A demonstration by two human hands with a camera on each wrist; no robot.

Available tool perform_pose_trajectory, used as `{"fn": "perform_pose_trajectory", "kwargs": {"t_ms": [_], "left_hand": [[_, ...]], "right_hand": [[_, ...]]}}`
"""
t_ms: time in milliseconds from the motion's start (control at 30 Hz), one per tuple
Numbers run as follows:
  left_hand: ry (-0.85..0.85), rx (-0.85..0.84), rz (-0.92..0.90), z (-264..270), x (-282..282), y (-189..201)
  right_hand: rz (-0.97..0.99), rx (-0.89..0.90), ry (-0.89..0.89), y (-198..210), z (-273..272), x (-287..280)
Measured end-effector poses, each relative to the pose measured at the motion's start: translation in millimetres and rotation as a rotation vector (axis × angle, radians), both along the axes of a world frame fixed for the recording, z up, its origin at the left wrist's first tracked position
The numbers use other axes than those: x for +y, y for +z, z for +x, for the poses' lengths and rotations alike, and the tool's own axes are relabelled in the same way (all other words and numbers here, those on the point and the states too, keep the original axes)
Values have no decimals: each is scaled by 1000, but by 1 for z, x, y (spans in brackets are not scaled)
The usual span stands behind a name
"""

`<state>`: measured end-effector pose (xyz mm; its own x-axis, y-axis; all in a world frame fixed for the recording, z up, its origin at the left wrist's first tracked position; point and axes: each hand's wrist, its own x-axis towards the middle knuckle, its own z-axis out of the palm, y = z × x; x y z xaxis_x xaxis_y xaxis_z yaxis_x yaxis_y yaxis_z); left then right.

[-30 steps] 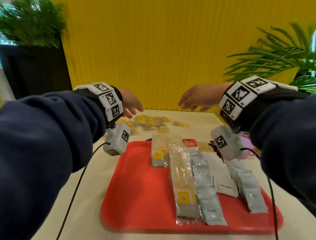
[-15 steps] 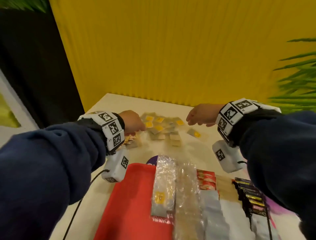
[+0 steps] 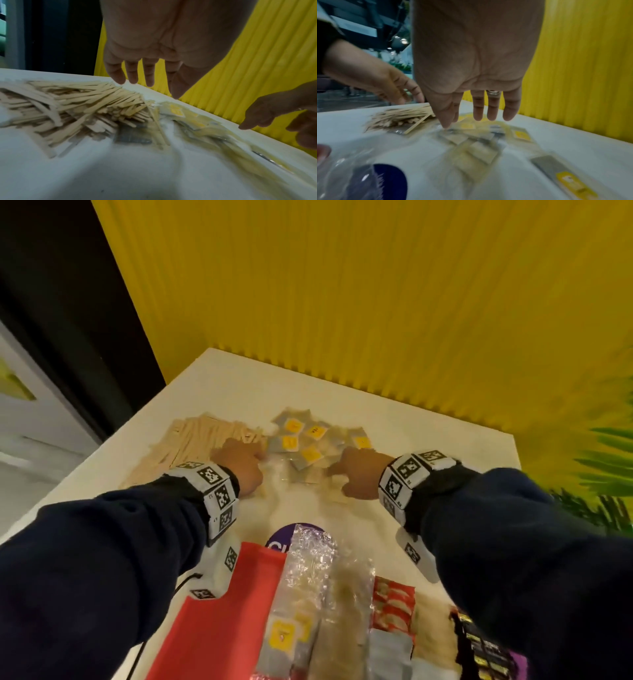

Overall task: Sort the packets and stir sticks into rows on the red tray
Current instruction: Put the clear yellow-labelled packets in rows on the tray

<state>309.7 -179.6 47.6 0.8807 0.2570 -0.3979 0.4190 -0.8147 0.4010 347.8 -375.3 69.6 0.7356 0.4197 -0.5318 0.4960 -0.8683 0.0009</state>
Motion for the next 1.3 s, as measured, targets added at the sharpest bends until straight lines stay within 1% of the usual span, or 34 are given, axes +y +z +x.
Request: {"fn": "perform_pose_trajectory", "kwargs": {"t_ms": [100, 200, 267, 300, 367, 433, 567, 700, 967, 1033, 1133, 1200, 1300], "left_hand": [[20, -53, 63, 1, 9, -16], [23, -74, 90, -5, 14, -27], [7, -75, 129, -9, 13, -30], [-13, -70, 180, -10, 11, -30], [-65, -12, 270, -11, 8, -30], [-104, 81, 285, -10, 7, -31], [-205, 169, 334, -9, 5, -32], [-313, 205, 378, -8, 3, -29], [-545, 270, 431, -12, 4, -35], [-578, 276, 420, -15, 3, -38], [-625, 259, 348, -21, 2, -44], [-631, 239, 248, -26, 4, -53], [-542, 166, 53, -32, 6, -56]], "right_hand": [[-16, 51, 140, -21, 0, 14], [-11, 61, 210, -35, -2, 22], [12, 54, 214, -39, -1, 28], [13, 52, 209, -40, -1, 30], [9, 38, 192, -44, 0, 33], [0, 29, 179, -45, -1, 35], [-26, 73, 130, -50, 0, 33], [-90, 146, 136, -51, 0, 28], [-233, 163, 198, -50, -6, 20], [-246, 173, 179, -47, -9, 21], [-232, 192, 166, -43, -12, 20], [-217, 205, 154, -42, -14, 19], [-112, 201, 68, -39, -14, 19]]}}
